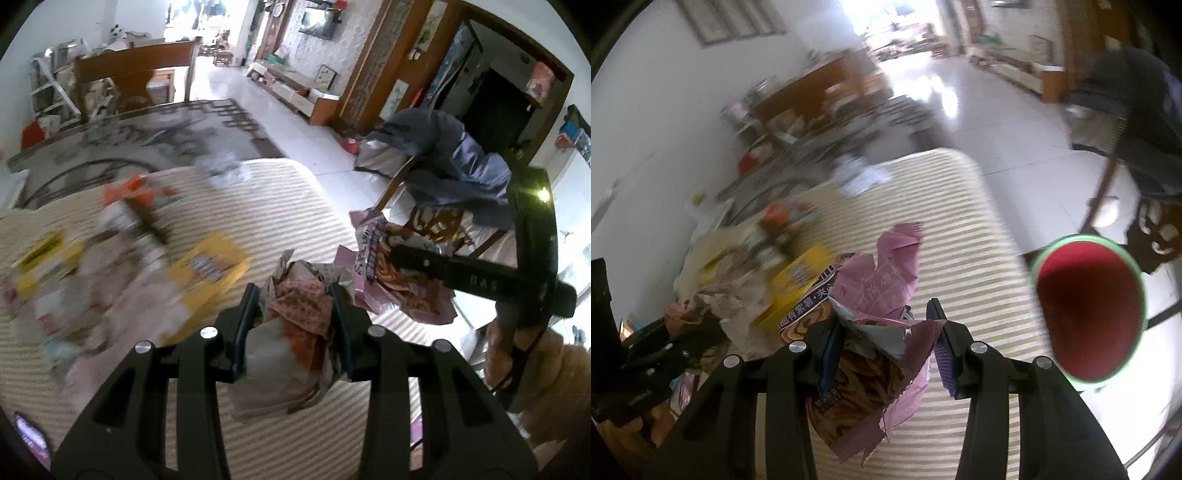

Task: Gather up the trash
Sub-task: 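Carry both items to the red bin and open both tools over it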

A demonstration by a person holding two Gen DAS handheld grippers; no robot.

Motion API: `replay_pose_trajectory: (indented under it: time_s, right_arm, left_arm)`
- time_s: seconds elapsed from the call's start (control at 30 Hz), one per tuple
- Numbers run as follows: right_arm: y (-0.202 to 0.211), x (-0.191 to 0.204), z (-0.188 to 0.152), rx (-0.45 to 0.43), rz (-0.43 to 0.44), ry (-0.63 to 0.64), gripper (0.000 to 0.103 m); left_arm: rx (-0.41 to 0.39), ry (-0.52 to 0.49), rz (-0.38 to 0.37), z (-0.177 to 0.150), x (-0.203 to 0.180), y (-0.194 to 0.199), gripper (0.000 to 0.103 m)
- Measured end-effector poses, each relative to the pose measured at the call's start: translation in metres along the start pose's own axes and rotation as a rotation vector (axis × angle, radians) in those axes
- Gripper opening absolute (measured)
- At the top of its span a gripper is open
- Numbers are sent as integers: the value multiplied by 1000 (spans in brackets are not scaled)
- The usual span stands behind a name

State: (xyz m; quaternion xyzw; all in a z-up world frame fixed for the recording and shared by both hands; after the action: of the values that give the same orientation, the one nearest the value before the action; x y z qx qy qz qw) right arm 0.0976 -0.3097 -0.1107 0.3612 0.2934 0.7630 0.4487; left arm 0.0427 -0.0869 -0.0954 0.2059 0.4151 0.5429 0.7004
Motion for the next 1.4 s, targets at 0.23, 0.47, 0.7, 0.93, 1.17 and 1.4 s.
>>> replay_pose_trajectory:
  time_s: [0.23,0.47,0.7,0.93,1.17,1.4]
  right_arm:
    - [24,-115,-7,-40,-84,-219,43]
    - [44,-186,-21,-57,-173,-334,43]
    - [52,-223,-23,-94,-226,-412,66]
    - [61,-218,-24,-116,-247,-418,69]
    - [66,-182,-13,-148,-250,-345,73]
    - [53,-125,-4,-140,-219,-268,75]
  left_arm:
    - [21,-29,-98,33,-78,-64,37]
    - [128,-55,-174,42,-142,-134,37]
    - [170,-113,-207,46,-182,-166,63]
    - [131,-139,-188,44,-179,-148,67]
    - [57,-141,-163,43,-160,-108,69]
    - [16,-119,-127,32,-118,-68,70]
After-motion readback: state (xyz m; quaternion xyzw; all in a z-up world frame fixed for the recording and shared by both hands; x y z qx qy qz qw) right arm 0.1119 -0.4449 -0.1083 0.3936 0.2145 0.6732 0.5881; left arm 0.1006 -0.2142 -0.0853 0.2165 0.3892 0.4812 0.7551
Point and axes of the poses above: each gripper's, at about its wrist camera, not at the fingertips, and y roughly against the way its jaws point, x to its left, z to its top, the point moved 1 cm from there along -y, roughly the way its jaws point, and after that the axes turned 8 degrees about y, right-handed, at the moved point
